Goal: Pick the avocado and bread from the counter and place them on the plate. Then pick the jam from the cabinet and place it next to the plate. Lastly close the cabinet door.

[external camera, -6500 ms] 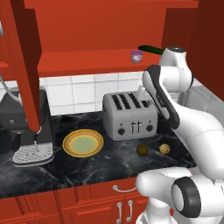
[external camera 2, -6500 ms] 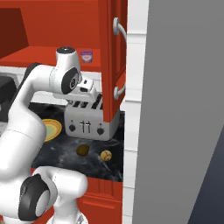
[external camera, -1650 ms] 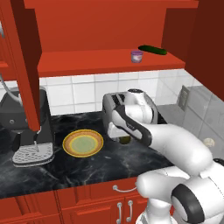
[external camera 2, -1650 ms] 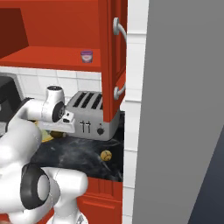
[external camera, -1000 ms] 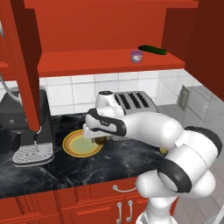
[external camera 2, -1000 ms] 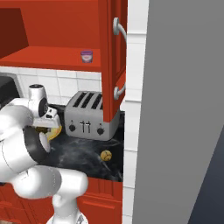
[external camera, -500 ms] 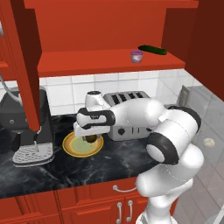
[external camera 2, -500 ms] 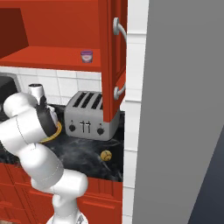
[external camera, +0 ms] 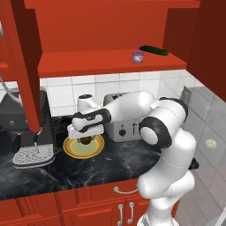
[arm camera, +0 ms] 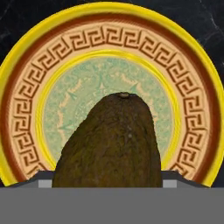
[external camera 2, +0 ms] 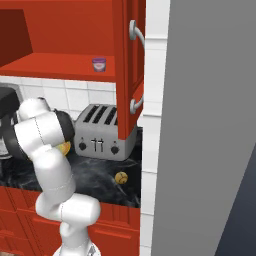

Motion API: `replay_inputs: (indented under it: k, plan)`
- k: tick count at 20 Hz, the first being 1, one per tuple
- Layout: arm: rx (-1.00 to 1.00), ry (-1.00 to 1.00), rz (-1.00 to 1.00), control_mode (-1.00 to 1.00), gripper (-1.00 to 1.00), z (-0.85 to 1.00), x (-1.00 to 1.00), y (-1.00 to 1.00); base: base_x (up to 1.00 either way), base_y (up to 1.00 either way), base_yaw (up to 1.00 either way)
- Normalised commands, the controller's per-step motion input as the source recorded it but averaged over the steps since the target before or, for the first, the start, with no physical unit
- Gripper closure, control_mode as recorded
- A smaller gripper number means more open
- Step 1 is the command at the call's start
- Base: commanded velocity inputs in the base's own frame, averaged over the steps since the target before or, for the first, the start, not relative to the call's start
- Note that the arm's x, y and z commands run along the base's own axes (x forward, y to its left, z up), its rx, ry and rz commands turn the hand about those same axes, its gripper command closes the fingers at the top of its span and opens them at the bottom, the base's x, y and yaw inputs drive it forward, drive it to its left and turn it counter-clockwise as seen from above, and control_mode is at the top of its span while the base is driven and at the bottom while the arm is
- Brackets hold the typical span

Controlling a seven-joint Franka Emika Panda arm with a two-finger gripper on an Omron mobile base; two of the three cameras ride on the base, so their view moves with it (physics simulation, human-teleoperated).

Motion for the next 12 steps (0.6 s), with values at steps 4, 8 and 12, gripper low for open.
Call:
replay_inputs:
  k: [4, 8, 12]
  plan:
    - [0.0, 0.0, -0.01, -1.0, 1.0, -0.12, 0.25, 0.09, 0.0, 0.0, 0.0]
    - [0.0, 0.0, 0.0, -1.0, 1.0, -0.17, 0.19, 0.08, 0.0, 0.0, 0.0]
    - [0.0, 0.0, 0.0, -1.0, 1.0, -0.18, 0.13, 0.07, 0.0, 0.0, 0.0]
